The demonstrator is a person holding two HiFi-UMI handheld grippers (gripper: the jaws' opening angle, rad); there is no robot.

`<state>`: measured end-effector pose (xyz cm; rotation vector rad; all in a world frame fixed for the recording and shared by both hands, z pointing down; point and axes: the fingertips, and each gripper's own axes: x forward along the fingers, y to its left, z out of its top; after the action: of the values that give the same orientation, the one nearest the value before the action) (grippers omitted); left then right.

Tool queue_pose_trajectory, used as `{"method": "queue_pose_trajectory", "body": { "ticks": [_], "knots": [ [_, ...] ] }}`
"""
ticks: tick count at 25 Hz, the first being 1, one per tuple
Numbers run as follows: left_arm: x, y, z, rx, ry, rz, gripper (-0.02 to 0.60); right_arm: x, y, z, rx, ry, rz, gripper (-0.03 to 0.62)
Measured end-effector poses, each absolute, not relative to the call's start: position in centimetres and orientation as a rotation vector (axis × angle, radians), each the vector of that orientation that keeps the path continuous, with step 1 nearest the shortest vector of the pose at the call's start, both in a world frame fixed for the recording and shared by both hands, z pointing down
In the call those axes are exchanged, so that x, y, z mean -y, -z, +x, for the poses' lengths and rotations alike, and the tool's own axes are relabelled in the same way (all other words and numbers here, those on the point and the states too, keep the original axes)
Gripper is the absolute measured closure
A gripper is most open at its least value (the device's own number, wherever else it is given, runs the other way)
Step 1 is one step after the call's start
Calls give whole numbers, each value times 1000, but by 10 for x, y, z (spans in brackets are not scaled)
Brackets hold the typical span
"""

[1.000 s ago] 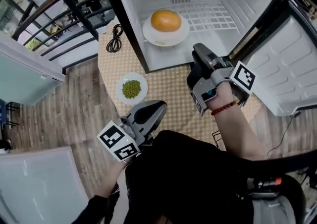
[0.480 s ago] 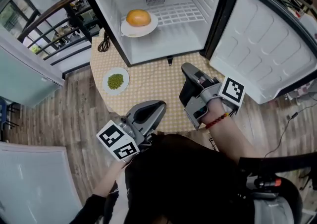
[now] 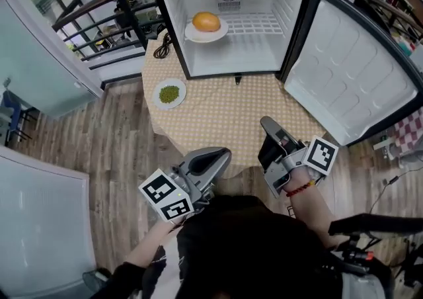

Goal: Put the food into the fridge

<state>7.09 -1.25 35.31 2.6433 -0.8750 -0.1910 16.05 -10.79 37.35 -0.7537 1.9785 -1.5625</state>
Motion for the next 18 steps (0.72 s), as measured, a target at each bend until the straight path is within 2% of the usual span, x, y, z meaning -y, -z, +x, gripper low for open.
{"method": "queue_pose_trajectory", "body": {
  "ticks": [11, 18],
  "knots": [
    [-23, -336, 22, 908, 196, 2636, 569, 58, -365, 149, -2104, 1421, -888, 580],
    [-37, -333, -1, 910, 206, 2644, 569, 41, -371, 140, -2032, 1463, -880, 580]
  ]
}}
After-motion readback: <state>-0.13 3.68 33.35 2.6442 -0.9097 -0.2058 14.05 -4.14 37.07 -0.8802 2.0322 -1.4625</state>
